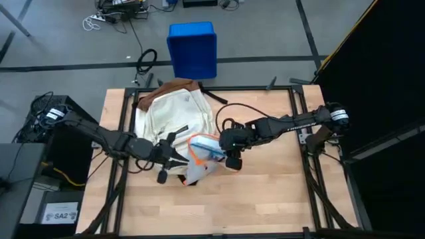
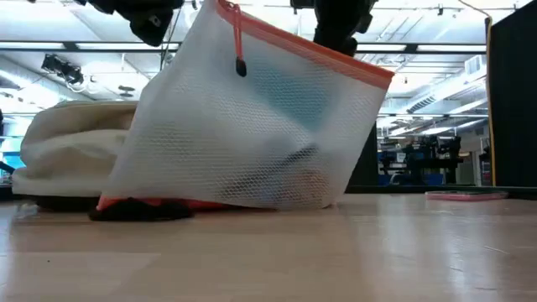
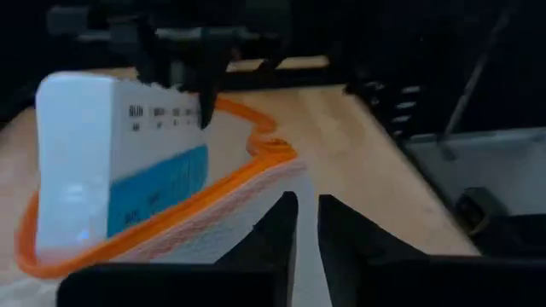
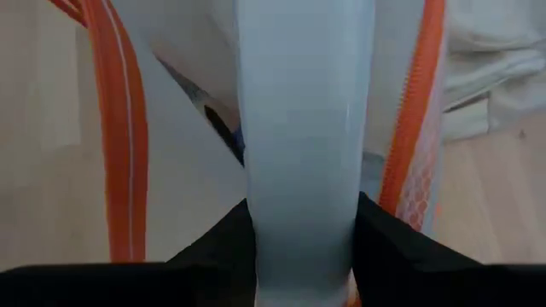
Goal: Unpack backpack
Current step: Put the white medicine organizer into the zip bag
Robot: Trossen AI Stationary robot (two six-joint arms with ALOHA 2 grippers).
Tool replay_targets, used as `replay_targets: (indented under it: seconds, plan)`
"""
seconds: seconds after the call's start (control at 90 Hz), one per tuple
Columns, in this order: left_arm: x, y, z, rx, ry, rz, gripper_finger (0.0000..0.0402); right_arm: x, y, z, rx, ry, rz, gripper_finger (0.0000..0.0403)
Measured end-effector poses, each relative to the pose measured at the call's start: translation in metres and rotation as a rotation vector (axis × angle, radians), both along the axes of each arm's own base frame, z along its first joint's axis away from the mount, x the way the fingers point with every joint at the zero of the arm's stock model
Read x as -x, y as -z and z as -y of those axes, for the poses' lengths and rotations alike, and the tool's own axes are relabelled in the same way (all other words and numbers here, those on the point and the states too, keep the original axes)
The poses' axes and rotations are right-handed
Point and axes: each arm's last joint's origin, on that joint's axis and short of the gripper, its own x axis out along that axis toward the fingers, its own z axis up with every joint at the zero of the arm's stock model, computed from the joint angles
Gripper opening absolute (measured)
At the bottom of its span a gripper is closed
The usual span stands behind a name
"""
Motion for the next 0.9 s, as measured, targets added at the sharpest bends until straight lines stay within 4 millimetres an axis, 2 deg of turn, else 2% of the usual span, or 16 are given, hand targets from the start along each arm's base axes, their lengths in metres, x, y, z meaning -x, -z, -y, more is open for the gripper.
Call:
replay_targets:
  seconds: [0.144, 0.211, 0.311, 0.589, 0.744, 0.9]
  plan:
    - [0.002, -0.017, 0.004, -0.061, -0.257, -0.117, 0.0015, -0.001, 0.0, 0.006, -0.003, 0.014, 0.002, 0.011]
    - [0.003, -0.025, 0.011, -0.074, -0.309, -0.136, 0.0007, -0.001, 0.0, 0.008, -0.017, 0.013, 0.003, 0.0109]
    - [0.002, -0.031, 0.027, -0.062, -0.329, -0.109, 0.0002, -0.002, 0.0, 0.012, -0.022, 0.019, 0.007, 0.0109]
    - [-0.013, -0.019, 0.052, -0.005, -0.308, -0.084, 0.0005, -0.003, 0.0, 0.023, 0.001, 0.016, 0.005, 0.0109]
    - [-0.02, -0.012, 0.054, -0.015, -0.309, -0.1, 0.0038, -0.003, 0.0, 0.029, 0.01, 0.018, 0.004, 0.0109]
    - [-0.028, -0.005, 0.053, -0.011, -0.35, -0.108, 0.0108, -0.003, 0.0, 0.029, 0.024, -0.004, 0.002, 0.0109]
